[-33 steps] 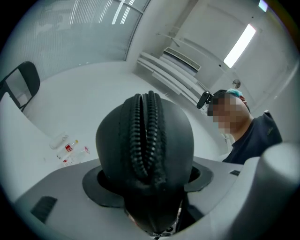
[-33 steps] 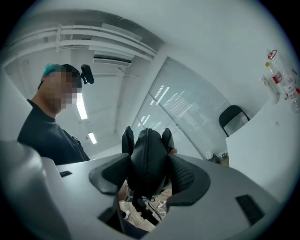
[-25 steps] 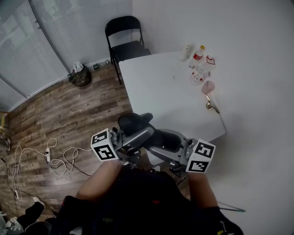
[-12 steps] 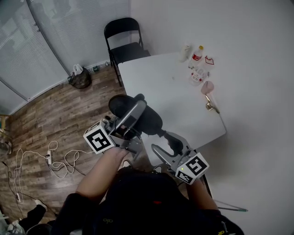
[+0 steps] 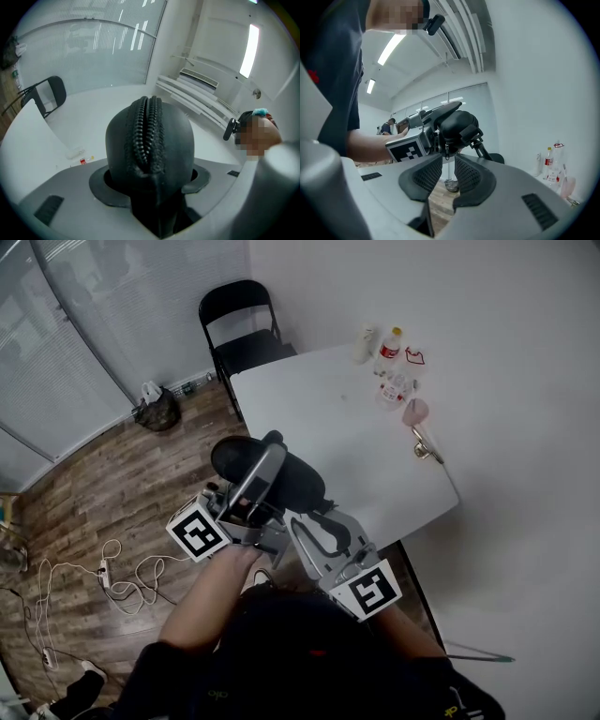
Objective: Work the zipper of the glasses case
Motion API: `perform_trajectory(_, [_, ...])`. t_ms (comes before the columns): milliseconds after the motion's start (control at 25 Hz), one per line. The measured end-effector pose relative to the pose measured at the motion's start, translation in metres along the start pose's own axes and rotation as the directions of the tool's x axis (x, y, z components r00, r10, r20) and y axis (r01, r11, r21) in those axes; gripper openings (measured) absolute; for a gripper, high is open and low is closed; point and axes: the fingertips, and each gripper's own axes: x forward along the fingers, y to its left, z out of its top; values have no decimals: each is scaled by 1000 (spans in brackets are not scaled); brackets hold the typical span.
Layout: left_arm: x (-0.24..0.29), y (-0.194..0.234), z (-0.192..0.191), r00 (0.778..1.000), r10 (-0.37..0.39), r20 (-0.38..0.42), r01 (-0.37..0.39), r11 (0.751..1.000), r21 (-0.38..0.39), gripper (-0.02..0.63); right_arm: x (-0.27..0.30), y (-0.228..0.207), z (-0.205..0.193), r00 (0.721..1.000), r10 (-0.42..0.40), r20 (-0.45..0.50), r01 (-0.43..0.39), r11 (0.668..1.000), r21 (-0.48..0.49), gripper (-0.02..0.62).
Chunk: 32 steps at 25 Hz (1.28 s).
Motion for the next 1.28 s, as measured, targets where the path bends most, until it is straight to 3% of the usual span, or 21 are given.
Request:
perform_trajectory(360, [-3,7,0,999,22,31,-21,999,-29,270,5,-1,1,1000,-6,4,6,1000,-31,20])
perform_trajectory(800, [-14,8,5,997,68,30,-69,997,44,265,-5,-16,-2,995,-79,-55,73,992,-101,18])
perform_trajectory(920, [-17,8,3,997,76,-4,-76,995,63,265,-8,-23,1,993,-101,-66,93,989,-119,18])
perform_trajectory(1040, [-16,11,-11,993,66,-98,-58,995,84,265,-13,-32,1,991,-101,-87,84,979,-184,18])
perform_trajectory(1280, [-20,10,-29,960,38,-277,-19,997,72,267,-14,-28,1,983,-108,-149,48,933,-357,18])
